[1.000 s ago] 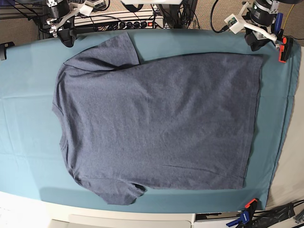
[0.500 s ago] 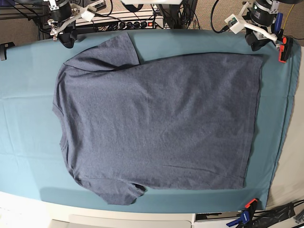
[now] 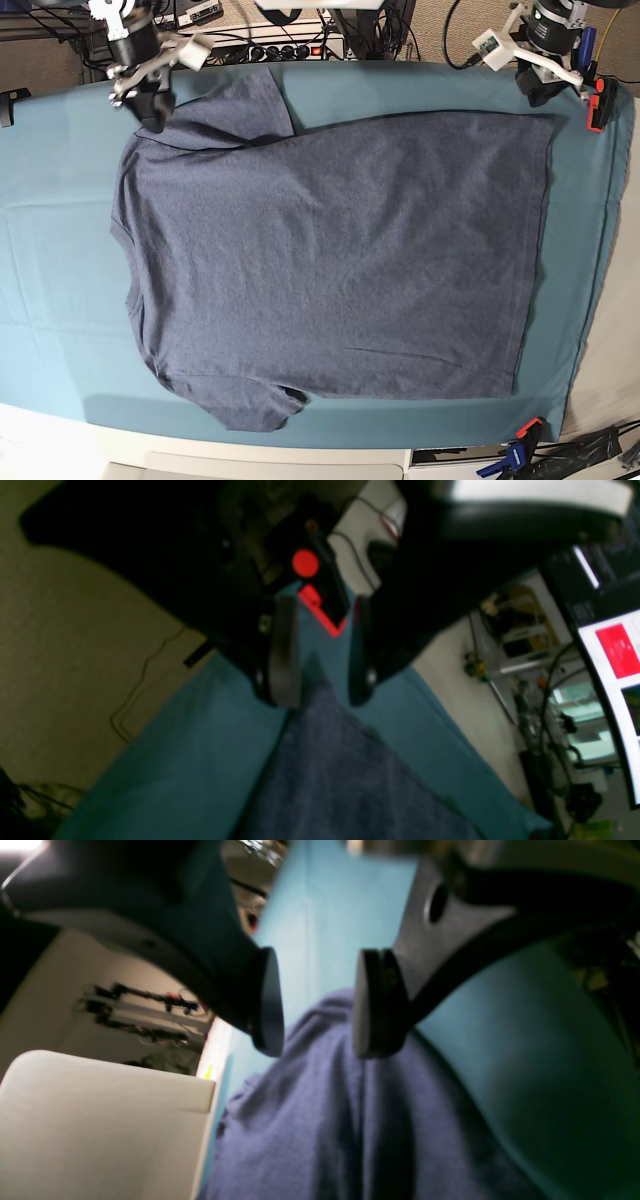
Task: Fold the T-shirt properly
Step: 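Grasp the shirt's shoulder edges with both grippers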
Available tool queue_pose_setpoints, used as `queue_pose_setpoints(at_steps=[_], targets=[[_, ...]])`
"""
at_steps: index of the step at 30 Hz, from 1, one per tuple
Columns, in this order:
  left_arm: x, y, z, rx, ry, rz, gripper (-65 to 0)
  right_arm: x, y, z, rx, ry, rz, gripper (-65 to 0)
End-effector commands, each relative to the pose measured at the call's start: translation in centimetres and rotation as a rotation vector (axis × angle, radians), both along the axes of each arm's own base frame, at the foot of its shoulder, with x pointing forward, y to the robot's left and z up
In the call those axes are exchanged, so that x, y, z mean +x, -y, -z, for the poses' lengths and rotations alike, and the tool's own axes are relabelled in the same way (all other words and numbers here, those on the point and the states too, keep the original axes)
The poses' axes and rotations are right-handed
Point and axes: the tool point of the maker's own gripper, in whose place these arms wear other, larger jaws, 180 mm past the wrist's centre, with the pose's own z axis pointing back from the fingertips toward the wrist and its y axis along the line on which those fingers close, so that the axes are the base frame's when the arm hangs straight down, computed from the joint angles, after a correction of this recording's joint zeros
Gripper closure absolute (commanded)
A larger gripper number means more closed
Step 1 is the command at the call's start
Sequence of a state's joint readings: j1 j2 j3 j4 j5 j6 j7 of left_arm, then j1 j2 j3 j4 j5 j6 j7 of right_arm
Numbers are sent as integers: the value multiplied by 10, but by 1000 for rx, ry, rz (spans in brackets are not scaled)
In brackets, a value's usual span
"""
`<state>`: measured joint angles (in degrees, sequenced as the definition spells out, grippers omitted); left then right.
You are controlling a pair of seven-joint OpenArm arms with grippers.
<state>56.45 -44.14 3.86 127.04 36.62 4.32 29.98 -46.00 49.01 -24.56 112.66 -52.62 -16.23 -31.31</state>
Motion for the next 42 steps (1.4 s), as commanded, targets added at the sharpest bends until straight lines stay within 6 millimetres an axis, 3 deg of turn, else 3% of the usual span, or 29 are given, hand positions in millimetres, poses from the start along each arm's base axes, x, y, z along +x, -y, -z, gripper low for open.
queue_pose_setpoints(at_steps=[1,10,16,25,29,35,42], targets=[[2,0,-6,7,21,7,-186,9,0,-10,-16,35,-22,-238],[3,0,-6,6,21,7,-186,-20,7,32,-47,-250,-2,-238],[2,0,-5,-7,13,-1,-186,-19,7,33,-41,-257,6,-238],[1,0,-5,-5,11,-4,-186,5,2,25,-11,-187,28,-238],[1,0,-5,-5,12,-4,-186,-4,-2,33,-21,-242,8,-238],[1,0,-5,-5,12,-4,-186,-29,-25,50,6,-336,-51,-238],[1,0,-5,-6,12,-4,-186,-23,-44,52,62,-328,-45,-207]])
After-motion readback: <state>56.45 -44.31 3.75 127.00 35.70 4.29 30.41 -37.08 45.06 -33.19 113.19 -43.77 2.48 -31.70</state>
